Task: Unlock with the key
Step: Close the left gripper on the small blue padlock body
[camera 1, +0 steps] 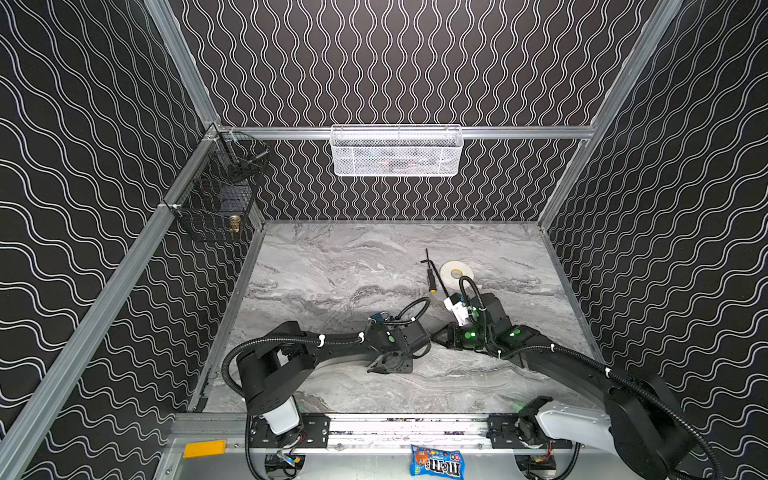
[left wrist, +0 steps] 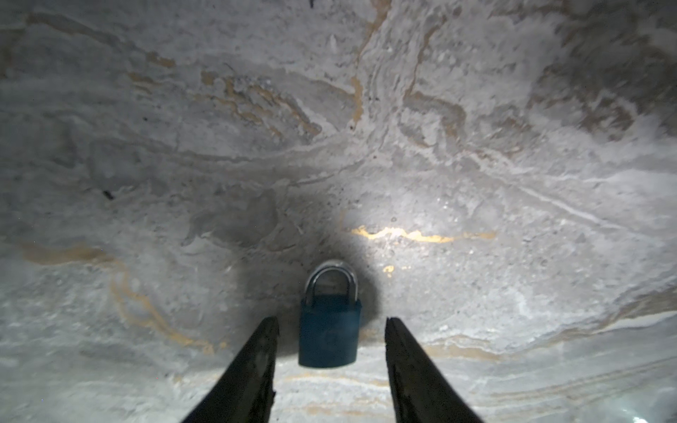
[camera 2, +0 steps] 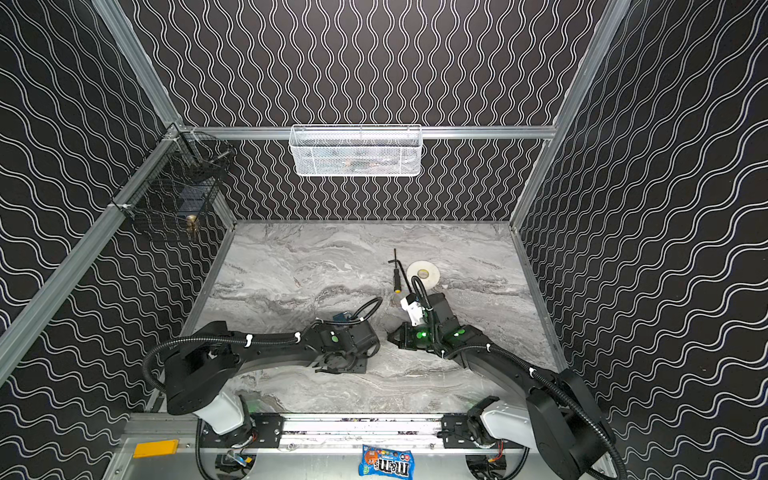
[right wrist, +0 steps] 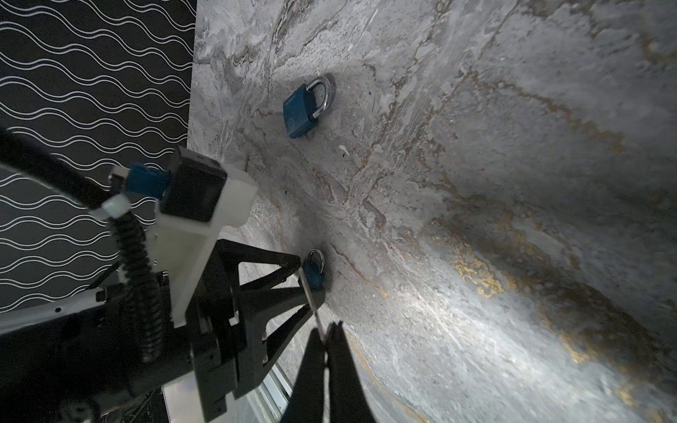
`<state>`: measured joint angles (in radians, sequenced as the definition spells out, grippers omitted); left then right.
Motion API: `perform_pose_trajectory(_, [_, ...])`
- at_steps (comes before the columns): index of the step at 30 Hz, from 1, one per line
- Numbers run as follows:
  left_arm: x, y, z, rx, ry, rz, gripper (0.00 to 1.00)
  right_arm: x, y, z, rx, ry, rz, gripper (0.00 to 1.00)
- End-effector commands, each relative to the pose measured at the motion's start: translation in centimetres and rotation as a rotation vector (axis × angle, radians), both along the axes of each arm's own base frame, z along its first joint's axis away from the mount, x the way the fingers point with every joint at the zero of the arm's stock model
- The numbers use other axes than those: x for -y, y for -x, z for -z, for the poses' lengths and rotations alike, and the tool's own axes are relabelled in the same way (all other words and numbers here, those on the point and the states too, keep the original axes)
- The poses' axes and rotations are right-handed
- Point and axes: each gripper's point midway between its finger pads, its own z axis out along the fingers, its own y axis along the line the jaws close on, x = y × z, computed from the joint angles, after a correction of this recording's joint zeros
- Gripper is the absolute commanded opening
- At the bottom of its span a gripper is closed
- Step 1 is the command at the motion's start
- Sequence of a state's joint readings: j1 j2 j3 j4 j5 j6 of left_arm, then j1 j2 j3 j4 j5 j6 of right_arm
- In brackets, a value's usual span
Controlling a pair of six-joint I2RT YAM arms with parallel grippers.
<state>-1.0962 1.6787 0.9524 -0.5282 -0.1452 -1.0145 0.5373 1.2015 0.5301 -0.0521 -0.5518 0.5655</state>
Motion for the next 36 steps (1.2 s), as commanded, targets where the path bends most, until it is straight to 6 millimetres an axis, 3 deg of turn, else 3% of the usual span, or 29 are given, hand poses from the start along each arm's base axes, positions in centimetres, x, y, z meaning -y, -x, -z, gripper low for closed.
perform_pose_trajectory(1, [-1.3, 0.3, 0.3, -0.010, -0.079, 0.033, 0.51, -0.4, -0.3, -0.5, 0.009, -0.034, -0.003, 0.00])
perform_pose_trajectory(11, [-0.2, 0.1, 0.6, -0.018, -0.120, 0.076, 0.48, -0.3, -0.3, -0.5, 0.003, -0.040, 0.002, 0.00])
perform_pose_trajectory(29, [-2.5, 0.1, 0.2, 0.001, -0.230, 0.085, 0.41, -0.5, -0.3, -0.6, 0.001, -0.048, -0.007, 0.00])
perform_pose_trajectory(36, [-1.4, 0.3, 0.5, -0.023, -0.207, 0.115, 0.42, -0.4, -0.3, -0.5, -0.002, -0.048, -0.002, 0.00])
